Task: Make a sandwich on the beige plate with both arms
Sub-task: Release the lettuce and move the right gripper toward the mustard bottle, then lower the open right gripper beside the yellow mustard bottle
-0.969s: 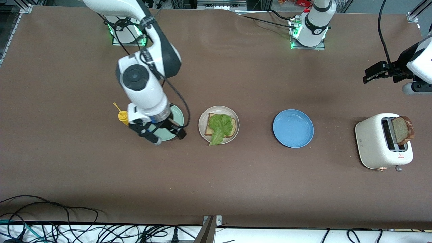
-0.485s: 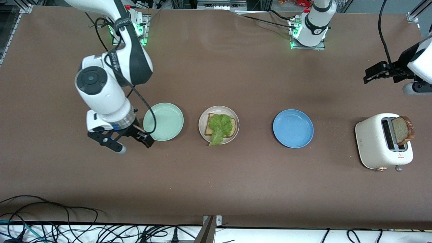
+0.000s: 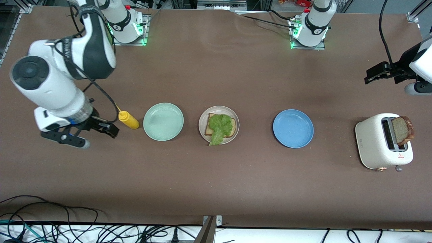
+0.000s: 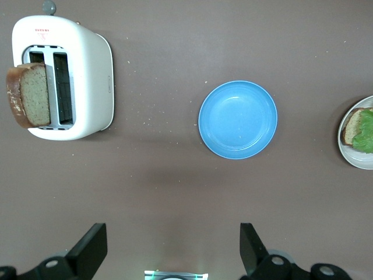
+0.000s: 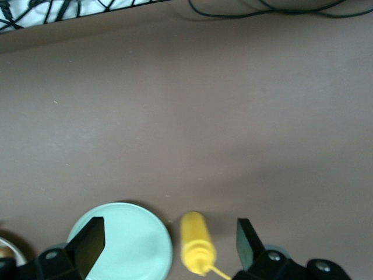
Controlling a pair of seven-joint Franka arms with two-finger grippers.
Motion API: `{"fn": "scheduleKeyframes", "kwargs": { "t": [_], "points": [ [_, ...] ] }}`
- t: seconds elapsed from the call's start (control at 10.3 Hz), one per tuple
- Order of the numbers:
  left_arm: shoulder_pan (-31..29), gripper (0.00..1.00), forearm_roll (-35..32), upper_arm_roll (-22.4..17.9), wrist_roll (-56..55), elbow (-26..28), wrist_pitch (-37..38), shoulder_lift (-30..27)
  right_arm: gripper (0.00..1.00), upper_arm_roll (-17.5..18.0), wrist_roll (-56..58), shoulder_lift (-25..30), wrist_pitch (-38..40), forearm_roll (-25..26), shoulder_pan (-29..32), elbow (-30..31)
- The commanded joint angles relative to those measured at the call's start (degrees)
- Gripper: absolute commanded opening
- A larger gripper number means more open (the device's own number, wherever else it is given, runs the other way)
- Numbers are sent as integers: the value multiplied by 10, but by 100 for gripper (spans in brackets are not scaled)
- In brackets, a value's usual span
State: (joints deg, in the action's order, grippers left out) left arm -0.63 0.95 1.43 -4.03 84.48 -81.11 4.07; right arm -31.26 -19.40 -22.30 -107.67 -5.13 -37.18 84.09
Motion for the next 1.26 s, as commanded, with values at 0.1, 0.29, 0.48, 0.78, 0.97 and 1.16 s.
{"fn": "scheduleKeyframes", "kwargs": {
  "t": [0.1,0.29,0.48,0.78,0.97,1.16],
  "points": [
    [-3,100,2,1,9,-13,1,5,100,-48,117,30,56,-5,-5,11],
    [-3,100,2,1,8,-13,1,6,100,-63,156,39,70,-6,-5,10],
    [-3,100,1,1,9,-13,1,6,100,-63,159,45,88,-6,-5,10],
    [-3,100,1,1,8,-12,1,6,100,-60,159,44,85,-7,-5,9],
    [-3,100,1,1,8,-12,1,6,100,-59,159,45,86,-10,-7,14],
    [-3,100,1,1,9,-13,1,6,100,-51,204,46,98,-10,9,20]
  ]
}}
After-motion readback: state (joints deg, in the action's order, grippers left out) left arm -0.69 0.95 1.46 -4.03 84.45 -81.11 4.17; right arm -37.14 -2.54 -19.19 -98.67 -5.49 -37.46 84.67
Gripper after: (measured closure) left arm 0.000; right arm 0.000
